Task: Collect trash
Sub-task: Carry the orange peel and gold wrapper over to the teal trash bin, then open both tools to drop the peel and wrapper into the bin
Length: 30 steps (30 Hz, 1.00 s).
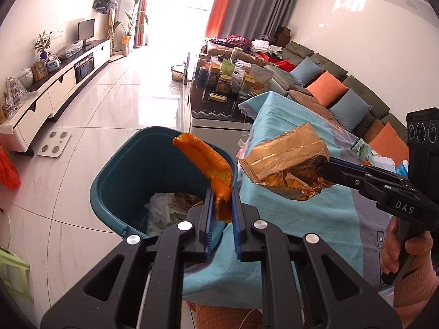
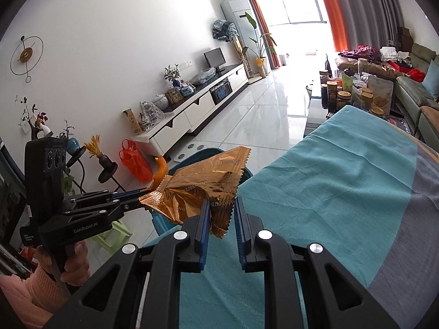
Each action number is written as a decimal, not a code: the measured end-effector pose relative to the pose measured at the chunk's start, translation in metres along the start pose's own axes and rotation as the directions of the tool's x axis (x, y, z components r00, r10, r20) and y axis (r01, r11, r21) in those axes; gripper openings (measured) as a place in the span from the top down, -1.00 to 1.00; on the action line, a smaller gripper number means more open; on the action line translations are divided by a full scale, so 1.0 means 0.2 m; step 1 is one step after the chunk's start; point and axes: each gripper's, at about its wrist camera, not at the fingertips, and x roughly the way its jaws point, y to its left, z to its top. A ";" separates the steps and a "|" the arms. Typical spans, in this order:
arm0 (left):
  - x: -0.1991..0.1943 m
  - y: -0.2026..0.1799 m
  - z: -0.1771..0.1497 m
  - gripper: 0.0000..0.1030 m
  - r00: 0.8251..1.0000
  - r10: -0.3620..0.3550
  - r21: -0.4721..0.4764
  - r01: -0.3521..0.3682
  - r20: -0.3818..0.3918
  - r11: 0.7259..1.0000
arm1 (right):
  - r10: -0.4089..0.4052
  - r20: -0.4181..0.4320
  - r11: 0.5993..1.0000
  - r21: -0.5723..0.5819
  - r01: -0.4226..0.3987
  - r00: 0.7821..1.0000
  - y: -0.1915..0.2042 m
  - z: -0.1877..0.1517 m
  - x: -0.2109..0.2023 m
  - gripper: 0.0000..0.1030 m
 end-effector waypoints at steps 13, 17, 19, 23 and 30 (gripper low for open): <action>0.04 0.06 0.01 0.76 0.999 0.032 -0.036 -0.032 -0.009 0.999 | 0.008 -0.031 1.000 -0.016 -0.009 0.999 0.05 0.05 0.12 0.69; 0.07 0.08 0.01 0.75 0.999 0.041 -0.055 -0.042 -0.020 0.998 | 0.006 -0.048 1.000 -0.017 -0.007 0.999 0.07 0.07 0.17 0.69; 0.10 0.10 0.00 0.75 0.998 0.049 -0.066 -0.051 -0.032 0.997 | -0.001 -0.064 1.000 -0.022 0.000 0.998 0.08 0.08 0.20 0.69; 0.16 0.15 0.01 0.75 0.997 0.059 -0.089 -0.063 -0.055 0.994 | -0.017 -0.093 0.999 -0.039 0.014 0.995 0.10 0.09 0.28 0.68; 0.26 0.22 0.02 0.75 0.991 0.089 -0.111 -0.099 -0.095 0.989 | -0.043 -0.143 0.998 -0.055 0.035 0.989 0.15 0.11 0.40 0.65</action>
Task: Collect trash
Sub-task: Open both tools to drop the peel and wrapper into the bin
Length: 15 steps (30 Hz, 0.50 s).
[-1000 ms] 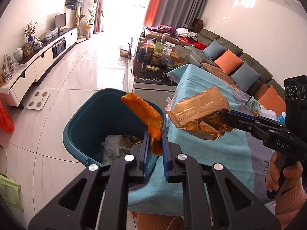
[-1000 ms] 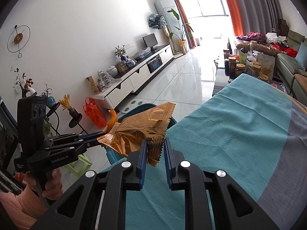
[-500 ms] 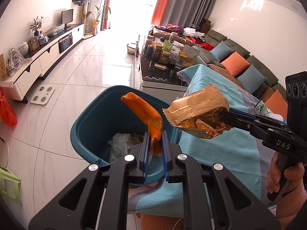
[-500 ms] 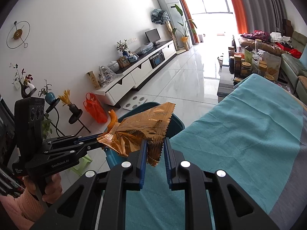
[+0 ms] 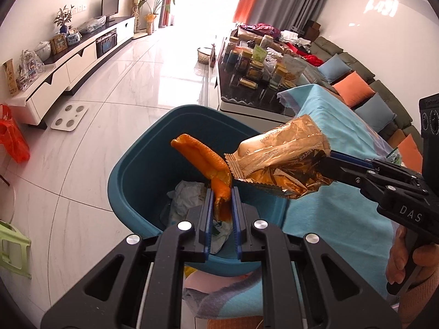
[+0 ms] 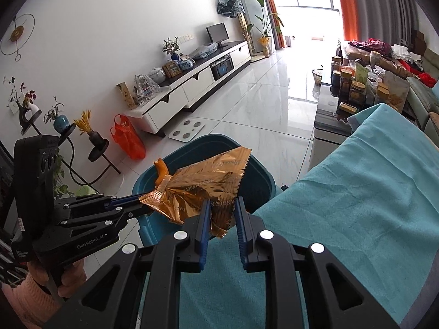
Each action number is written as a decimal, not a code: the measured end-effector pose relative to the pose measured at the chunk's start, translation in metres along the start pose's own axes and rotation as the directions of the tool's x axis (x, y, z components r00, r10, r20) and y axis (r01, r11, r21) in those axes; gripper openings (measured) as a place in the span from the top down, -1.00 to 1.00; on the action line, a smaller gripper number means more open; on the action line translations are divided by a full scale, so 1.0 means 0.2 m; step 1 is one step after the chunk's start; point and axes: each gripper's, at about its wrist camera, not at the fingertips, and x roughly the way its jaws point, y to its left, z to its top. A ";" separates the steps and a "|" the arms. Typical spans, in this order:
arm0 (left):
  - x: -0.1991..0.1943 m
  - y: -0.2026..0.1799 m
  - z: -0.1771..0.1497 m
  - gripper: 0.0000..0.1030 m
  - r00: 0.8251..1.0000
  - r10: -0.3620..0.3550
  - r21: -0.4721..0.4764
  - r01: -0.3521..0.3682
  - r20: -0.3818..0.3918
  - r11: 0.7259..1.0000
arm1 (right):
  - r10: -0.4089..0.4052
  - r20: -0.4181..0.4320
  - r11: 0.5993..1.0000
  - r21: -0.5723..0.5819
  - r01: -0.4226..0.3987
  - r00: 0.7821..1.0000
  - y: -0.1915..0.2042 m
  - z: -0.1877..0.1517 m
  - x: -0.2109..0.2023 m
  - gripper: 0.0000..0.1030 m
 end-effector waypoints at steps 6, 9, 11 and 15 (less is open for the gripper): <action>0.09 0.04 0.02 0.72 0.999 0.016 -0.021 -0.017 -0.031 1.000 | -0.034 -0.044 0.999 -0.007 0.034 0.998 0.02 0.02 0.09 0.62; 0.12 0.04 0.03 0.74 0.999 0.021 -0.025 -0.022 -0.039 0.999 | -0.042 -0.056 0.999 -0.005 0.041 0.998 0.03 0.03 0.12 0.60; 0.13 0.04 0.04 0.74 0.999 0.022 -0.026 -0.023 -0.037 0.999 | -0.039 -0.059 0.999 -0.007 0.039 0.997 0.04 0.03 0.12 0.59; 0.10 0.03 0.04 0.63 1.000 0.014 -0.029 -0.015 -0.016 0.999 | -0.023 -0.047 1.000 -0.005 0.023 0.999 0.04 0.02 0.09 0.51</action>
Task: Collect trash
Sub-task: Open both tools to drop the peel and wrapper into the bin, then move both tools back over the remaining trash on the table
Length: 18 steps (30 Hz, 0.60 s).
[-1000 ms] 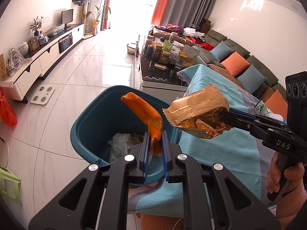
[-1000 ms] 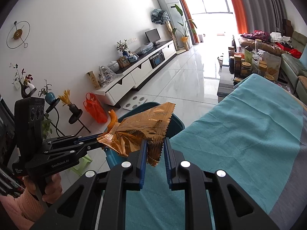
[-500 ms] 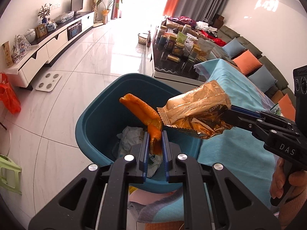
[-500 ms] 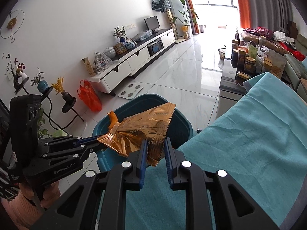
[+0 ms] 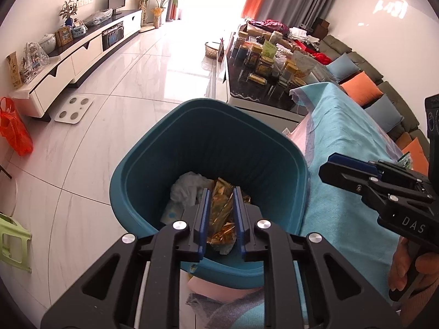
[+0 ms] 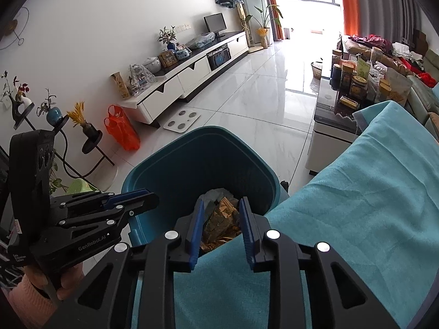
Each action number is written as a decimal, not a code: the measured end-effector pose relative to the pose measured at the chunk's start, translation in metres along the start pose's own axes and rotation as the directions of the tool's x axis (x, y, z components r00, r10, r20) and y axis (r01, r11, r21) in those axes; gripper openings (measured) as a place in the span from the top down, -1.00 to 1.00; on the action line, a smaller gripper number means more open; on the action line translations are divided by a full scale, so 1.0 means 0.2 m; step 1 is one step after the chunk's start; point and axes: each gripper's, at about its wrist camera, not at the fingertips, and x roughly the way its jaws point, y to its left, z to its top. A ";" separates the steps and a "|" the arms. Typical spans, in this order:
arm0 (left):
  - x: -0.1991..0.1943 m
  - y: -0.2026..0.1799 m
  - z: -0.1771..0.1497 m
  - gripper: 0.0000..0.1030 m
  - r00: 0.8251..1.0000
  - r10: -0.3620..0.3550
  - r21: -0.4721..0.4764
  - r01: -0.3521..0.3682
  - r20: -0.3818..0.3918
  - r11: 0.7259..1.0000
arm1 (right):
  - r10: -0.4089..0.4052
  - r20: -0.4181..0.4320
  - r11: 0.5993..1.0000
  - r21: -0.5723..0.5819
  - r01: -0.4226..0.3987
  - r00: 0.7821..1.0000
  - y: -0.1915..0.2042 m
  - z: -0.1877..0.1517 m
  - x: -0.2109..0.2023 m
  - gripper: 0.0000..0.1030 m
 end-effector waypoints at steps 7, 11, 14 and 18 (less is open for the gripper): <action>-0.14 -0.11 0.00 0.19 0.995 -0.053 0.054 0.048 0.081 0.997 | 0.031 0.066 0.999 0.018 -0.032 0.997 -0.05 -0.09 -0.19 0.29; -0.23 -0.26 0.00 0.07 0.985 -0.124 0.131 0.107 0.124 0.986 | 0.010 0.137 0.999 0.034 -0.015 0.990 -0.13 -0.17 -0.39 0.23; -0.26 -0.42 -0.01 0.00 0.973 -0.196 0.193 0.170 0.124 0.966 | -0.028 0.193 0.998 0.064 0.016 0.981 -0.21 -0.25 -0.55 0.18; -0.24 -0.67 -0.04 -0.03 0.957 -0.275 0.275 0.241 0.089 0.931 | -0.110 0.248 0.986 0.151 0.073 0.963 -0.37 -0.37 -0.78 0.14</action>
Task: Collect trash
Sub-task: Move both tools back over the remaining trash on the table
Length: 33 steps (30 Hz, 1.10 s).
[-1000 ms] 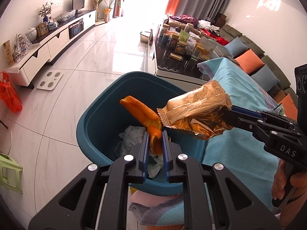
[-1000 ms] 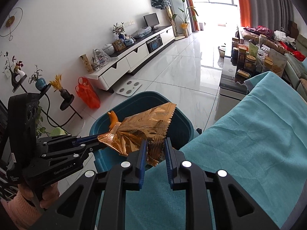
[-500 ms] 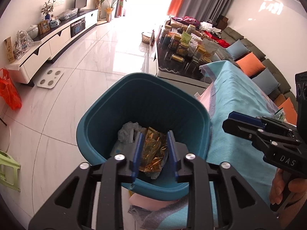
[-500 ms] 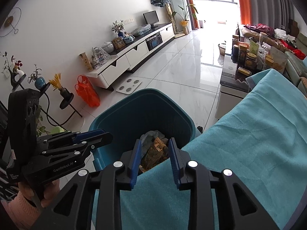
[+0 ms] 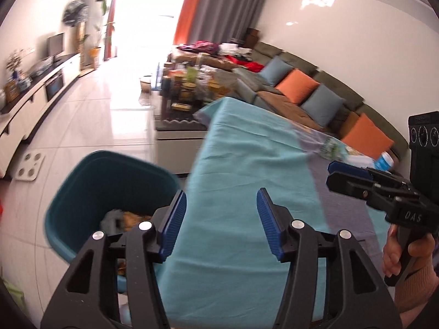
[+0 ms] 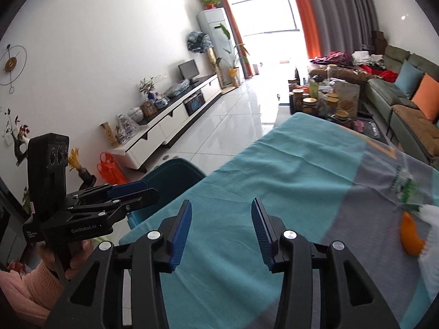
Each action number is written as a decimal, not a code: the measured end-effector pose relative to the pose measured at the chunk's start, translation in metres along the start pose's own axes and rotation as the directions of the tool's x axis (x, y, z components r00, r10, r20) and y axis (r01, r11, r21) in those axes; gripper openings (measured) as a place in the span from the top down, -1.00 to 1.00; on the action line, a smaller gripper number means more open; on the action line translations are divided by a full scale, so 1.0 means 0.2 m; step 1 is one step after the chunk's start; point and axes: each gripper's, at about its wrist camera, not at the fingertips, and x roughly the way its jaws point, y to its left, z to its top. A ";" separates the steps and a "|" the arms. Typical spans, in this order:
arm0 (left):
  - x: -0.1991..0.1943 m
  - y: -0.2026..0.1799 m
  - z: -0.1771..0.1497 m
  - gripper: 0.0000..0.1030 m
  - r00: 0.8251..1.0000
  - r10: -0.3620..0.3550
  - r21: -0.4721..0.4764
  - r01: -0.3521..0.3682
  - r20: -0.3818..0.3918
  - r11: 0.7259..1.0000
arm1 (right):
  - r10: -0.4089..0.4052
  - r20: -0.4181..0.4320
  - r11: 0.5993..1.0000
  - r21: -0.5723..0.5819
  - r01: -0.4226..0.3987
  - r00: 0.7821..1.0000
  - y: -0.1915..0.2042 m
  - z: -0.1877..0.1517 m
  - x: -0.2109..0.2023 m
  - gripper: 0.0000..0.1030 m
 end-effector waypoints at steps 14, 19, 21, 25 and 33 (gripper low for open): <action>0.42 -0.73 0.01 -0.03 0.978 -0.155 0.187 0.180 -0.143 0.966 | -0.377 0.053 0.903 0.245 0.353 0.925 -0.73 -0.22 -0.51 0.07; 0.53 -0.90 0.02 -0.03 0.968 -0.173 0.219 0.212 -0.182 0.952 | -0.408 0.034 0.880 0.283 0.383 0.912 -0.90 -0.29 -0.55 0.06; 0.57 -0.96 0.03 -0.03 0.965 -0.176 0.231 0.219 -0.194 0.948 | -0.417 0.015 0.871 0.291 0.395 0.909 -0.95 -0.32 -0.56 0.04; 0.66 -1.07 0.04 -0.03 0.957 -0.184 0.242 0.237 -0.224 0.941 | -0.428 -0.029 0.857 0.304 0.416 0.903 -1.03 -0.39 -0.56 -0.06; 0.80 -1.17 0.05 0.00 0.949 -0.169 0.248 0.236 -0.266 0.939 | -0.431 -0.093 0.869 0.227 0.441 0.897 -1.04 -0.43 -0.45 -0.22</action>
